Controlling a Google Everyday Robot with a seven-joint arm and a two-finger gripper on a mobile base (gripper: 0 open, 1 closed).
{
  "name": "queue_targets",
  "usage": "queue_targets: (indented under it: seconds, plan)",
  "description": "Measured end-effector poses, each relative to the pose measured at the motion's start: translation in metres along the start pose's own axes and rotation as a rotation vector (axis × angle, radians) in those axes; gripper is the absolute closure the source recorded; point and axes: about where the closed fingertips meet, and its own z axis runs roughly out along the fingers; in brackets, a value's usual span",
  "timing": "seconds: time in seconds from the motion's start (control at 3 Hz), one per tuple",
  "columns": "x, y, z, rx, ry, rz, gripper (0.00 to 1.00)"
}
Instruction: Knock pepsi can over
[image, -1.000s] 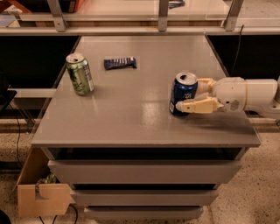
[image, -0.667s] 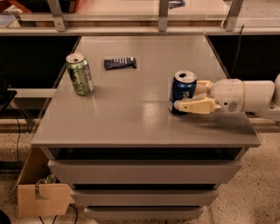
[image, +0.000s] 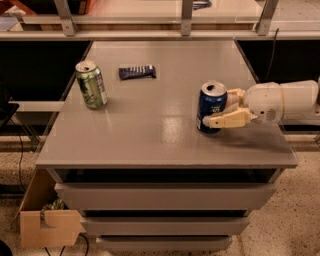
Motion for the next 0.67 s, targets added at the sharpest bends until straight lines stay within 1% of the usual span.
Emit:
queue_targets:
  seconds: [0.33,0.67]
  plan:
    - [-0.0058,-0.0065,-0.0082,-0.034,0.078,-0.049,1.0]
    - [-0.0147,-0.0123,-0.0158,-0.05,0.17,-0.113,1.0]
